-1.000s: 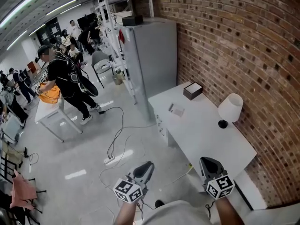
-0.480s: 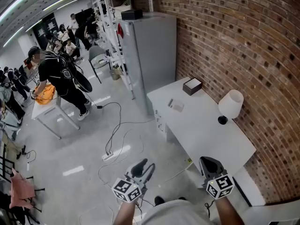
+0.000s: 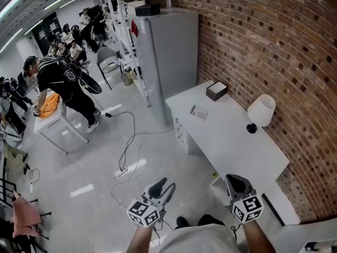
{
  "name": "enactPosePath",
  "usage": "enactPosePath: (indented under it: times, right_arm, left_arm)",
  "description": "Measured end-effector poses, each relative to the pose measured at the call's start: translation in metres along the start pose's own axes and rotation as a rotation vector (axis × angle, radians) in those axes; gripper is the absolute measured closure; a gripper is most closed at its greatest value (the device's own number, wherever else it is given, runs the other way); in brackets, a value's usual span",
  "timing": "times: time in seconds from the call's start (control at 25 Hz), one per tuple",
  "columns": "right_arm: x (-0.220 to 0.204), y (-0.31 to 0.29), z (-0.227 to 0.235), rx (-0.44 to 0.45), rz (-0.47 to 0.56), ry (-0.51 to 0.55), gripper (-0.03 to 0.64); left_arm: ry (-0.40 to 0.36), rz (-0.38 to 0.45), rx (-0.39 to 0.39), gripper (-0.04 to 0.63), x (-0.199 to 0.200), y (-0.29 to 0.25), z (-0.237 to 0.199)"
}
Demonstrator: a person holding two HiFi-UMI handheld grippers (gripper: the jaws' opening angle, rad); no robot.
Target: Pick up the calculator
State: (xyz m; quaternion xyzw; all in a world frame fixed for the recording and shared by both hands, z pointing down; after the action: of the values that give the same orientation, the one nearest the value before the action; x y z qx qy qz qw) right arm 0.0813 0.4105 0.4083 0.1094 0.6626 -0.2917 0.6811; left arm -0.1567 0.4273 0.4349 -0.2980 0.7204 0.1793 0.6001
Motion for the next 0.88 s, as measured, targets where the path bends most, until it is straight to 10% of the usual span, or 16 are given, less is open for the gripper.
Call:
enactPosePath:
  times: [0.88]
  right_arm:
    - [0.012,-0.118,0.089,0.064,-0.031,-0.060,0.606]
  left_arm:
    - [0.016,-0.031,0.045,0.416,0.008,-0.101,-0.062]
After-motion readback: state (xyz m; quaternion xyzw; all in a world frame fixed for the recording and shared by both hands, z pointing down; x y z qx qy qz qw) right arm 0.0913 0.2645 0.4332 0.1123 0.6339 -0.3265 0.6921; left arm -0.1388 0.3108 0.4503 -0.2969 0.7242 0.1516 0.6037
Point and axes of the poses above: the fingertips, and each gripper's own axes: y backward along the fingers, z to its right, x out of its top, the point moved 2 cm from there along y, backward along the fingers, and after that the axes turned 6 degrees about -y, right-handed, at the moved point
